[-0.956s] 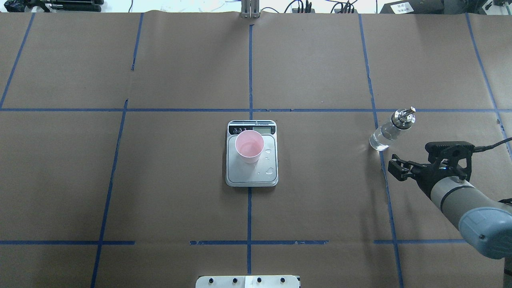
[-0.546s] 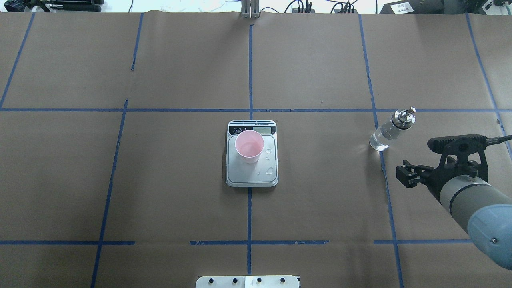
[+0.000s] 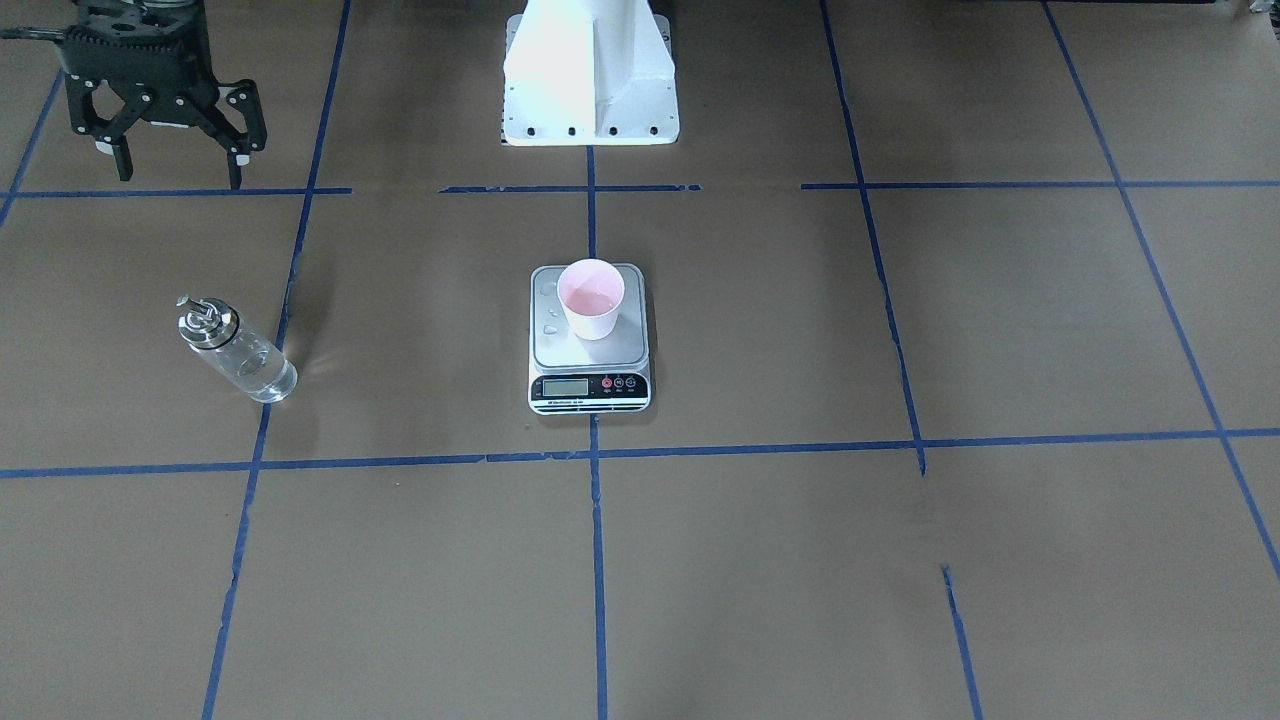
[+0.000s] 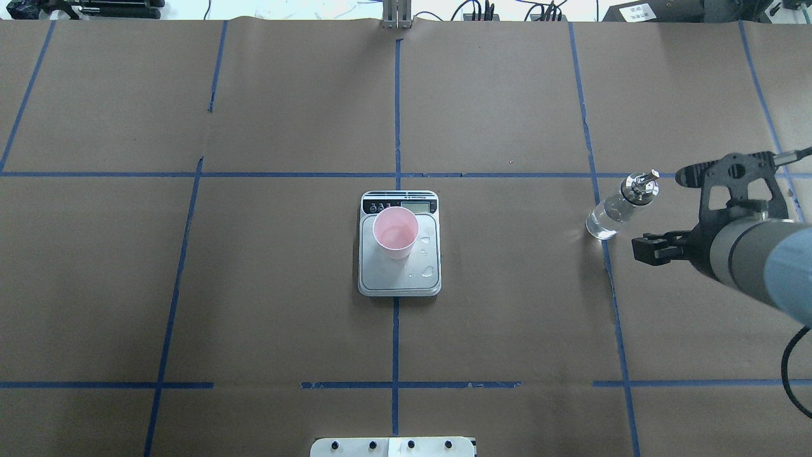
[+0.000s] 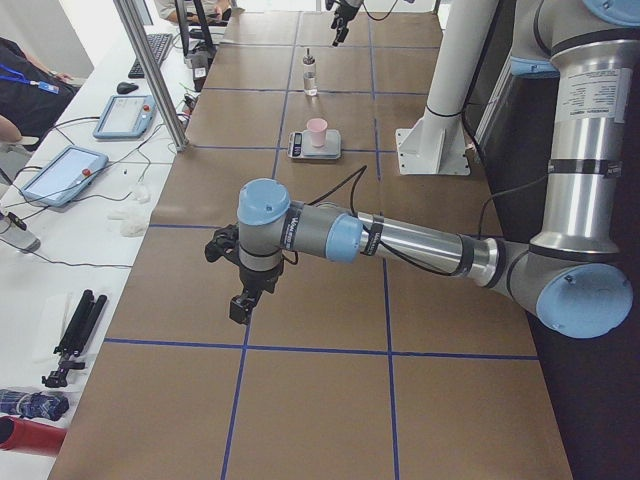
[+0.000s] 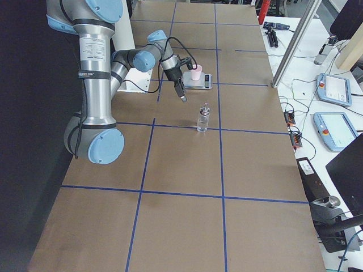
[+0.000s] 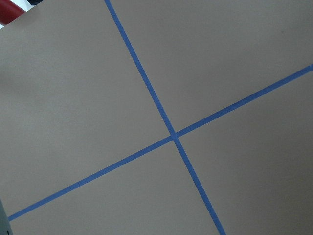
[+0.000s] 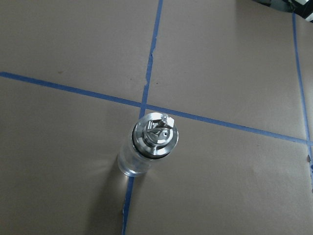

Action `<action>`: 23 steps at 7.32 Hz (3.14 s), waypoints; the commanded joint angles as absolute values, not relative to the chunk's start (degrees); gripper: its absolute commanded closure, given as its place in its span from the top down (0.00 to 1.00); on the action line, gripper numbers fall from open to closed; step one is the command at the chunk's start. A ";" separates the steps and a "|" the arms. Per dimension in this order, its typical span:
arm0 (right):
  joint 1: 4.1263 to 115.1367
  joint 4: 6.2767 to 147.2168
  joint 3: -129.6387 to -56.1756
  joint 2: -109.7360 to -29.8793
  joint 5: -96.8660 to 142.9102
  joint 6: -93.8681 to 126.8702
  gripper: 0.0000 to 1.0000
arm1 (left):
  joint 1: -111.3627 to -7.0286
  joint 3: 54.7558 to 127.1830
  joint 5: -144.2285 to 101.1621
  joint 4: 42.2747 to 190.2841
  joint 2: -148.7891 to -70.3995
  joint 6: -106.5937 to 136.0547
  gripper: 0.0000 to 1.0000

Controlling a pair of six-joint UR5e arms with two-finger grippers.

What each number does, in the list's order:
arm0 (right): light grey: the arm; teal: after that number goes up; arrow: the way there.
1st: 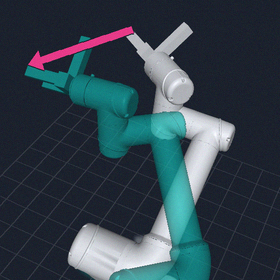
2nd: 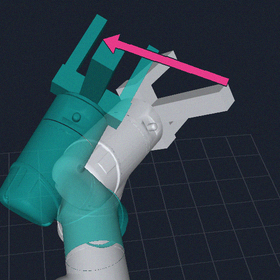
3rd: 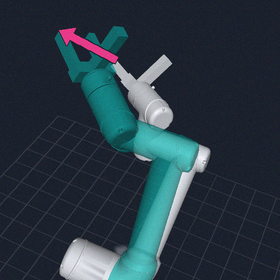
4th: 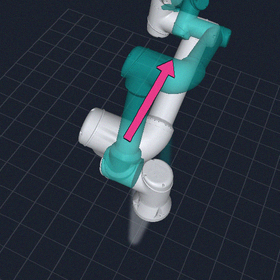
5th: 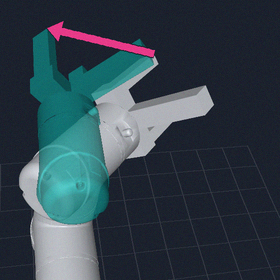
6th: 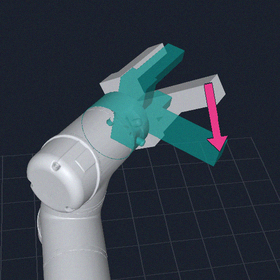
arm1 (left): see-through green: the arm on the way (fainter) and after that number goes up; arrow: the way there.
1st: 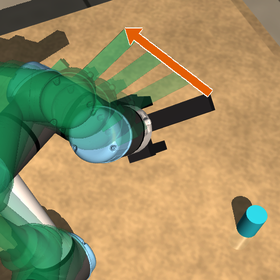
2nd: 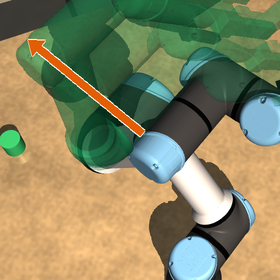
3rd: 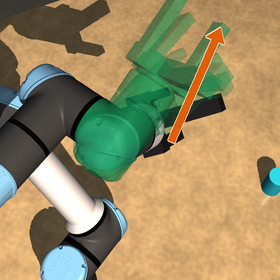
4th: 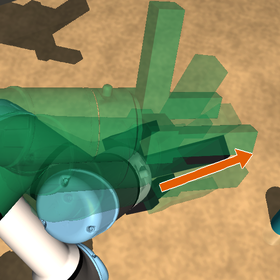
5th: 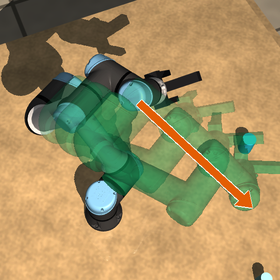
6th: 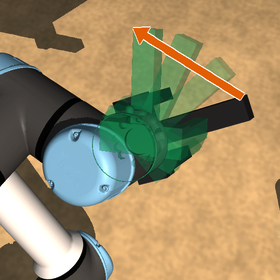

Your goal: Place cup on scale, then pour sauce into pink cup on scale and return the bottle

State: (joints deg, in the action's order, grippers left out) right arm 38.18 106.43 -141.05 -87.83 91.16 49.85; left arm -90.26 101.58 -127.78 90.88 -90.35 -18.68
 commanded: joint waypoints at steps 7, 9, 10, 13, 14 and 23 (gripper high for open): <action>83.83 106.61 -110.33 -87.71 133.32 -7.45 1.00 | -90.79 95.45 -135.70 90.17 -85.70 -19.16 1.00; 87.00 105.48 -102.78 -87.98 137.18 -12.99 1.00 | -90.70 95.36 -135.70 90.26 -85.69 -19.16 1.00; 86.92 105.29 -99.53 -87.54 133.46 -12.92 1.00 | -90.79 95.19 -135.70 90.26 -85.69 -19.16 1.00; 86.92 93.74 -88.28 -88.24 130.78 -12.57 1.00 | -90.79 95.36 -135.09 90.18 -84.90 -18.98 1.00; 87.79 89.60 -85.81 -88.33 131.22 -12.39 1.00 | -90.79 95.27 -135.00 90.18 -84.99 -18.90 1.00; 91.85 90.18 -87.45 -87.89 139.28 -5.48 1.00 | -91.49 95.71 -135.26 90.17 -84.90 -10.17 1.00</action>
